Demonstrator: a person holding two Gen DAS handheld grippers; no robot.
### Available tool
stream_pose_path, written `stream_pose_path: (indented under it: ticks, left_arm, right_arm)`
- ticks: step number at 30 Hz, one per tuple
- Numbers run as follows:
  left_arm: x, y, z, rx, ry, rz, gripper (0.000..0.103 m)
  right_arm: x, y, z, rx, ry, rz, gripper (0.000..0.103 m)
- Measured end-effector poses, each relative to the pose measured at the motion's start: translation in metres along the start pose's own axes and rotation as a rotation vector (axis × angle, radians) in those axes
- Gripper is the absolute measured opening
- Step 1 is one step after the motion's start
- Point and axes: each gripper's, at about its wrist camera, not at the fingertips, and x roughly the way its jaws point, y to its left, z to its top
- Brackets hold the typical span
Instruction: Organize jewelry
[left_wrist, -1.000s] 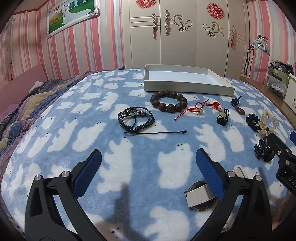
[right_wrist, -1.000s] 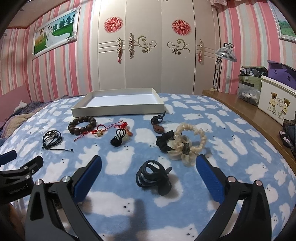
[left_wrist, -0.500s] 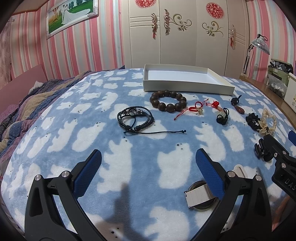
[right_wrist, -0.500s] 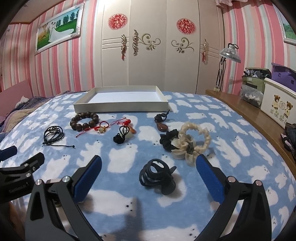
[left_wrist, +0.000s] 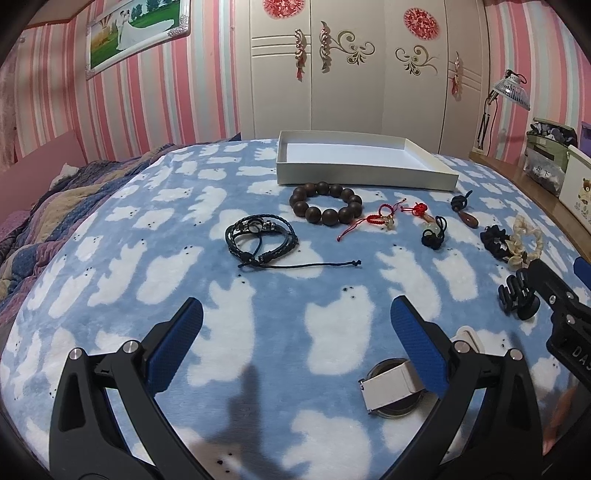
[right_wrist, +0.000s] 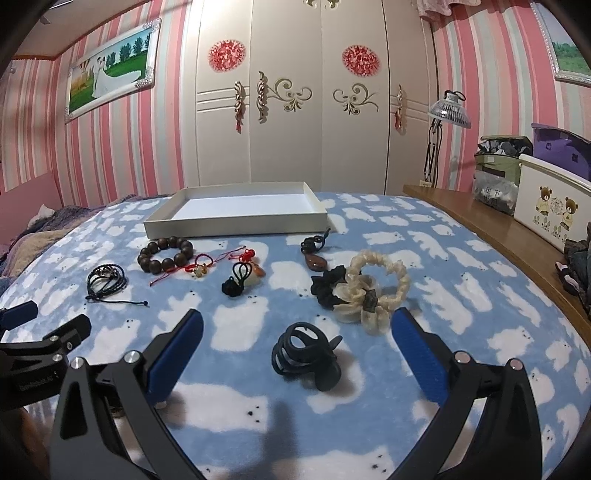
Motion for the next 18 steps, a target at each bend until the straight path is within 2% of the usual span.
stream_pose_path:
  ticks: [18]
  left_arm:
    - [0.0014, -0.0021, -0.0007, 0.010, 0.000, 0.023, 0.100]
  right_arm:
    - [-0.0094, -0.0078, -0.0019, 0.047, -0.067, 0.070, 0.102]
